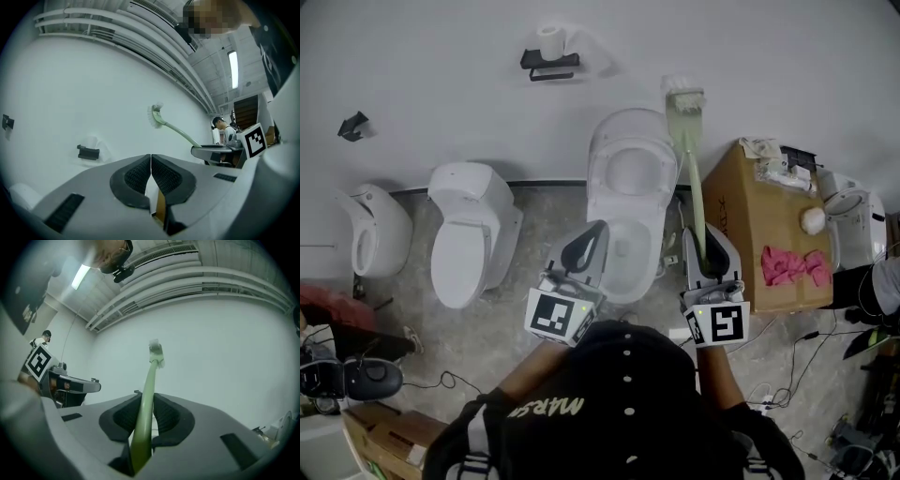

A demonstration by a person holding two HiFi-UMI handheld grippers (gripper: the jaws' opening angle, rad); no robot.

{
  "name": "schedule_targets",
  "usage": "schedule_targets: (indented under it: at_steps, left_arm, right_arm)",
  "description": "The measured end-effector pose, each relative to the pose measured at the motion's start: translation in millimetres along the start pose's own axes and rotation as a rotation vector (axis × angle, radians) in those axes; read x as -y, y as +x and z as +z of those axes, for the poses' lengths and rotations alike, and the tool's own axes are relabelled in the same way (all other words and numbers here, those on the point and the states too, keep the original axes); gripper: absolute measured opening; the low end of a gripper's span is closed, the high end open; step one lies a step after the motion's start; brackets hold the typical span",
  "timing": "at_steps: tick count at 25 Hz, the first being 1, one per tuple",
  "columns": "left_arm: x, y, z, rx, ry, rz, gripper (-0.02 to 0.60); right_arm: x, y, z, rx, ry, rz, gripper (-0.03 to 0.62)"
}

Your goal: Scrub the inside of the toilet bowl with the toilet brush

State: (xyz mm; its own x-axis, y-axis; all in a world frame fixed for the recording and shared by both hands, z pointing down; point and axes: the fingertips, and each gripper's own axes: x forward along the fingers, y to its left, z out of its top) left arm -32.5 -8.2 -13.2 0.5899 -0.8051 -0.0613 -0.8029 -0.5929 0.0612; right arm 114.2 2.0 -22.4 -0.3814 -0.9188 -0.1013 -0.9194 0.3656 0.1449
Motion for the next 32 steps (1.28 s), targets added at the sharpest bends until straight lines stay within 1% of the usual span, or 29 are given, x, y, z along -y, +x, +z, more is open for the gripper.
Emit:
schedule_targets:
  at_steps: [3,6,10,17,22,26,32]
  left_arm:
    - [1.9,-0.4,1.3,0.003,0.021,-0.002,0.029]
    - [-2.5,-0.6,3.8,0.008,0.024,0.006,0.029]
    - [1.5,-0.9,4.3,0.008,0.04,-0.009,0.029]
    - [5.2,-3.2,2.0,0.001,0.037,-0.014,0.029]
    - [4.0,-4.5,-1.8,-0.009,0.042,-0.014,0.029]
    - [10.5,-2.6,-0.5,0.012,0.007,-0.025,0.029]
    - [12.3,-3.2,-8.3,-0.009,0.003,-0.017,0.029]
  right_arm:
    - [-0.7,-0.1,3.4,0.011,-0.006,0.007,0.087]
    - [0.0,-0.1,6.8,0.023,-0.018,0.007,0.087]
    - [1.2,-0.8,3.6,0.017,-0.009,-0.005,0.087]
    - [0.7,-1.3,4.6,0.009,-0.017,-0.011,0.087]
    - [-0.5,-0.1,4.3,0.012,0.002,-0.015,0.087]
    - [-0.8,-0.8,4.1,0.009,0.01,-0.015,0.087]
    - [-2.2,-0.4,4.4,0.014,0.003,-0.003,0.087]
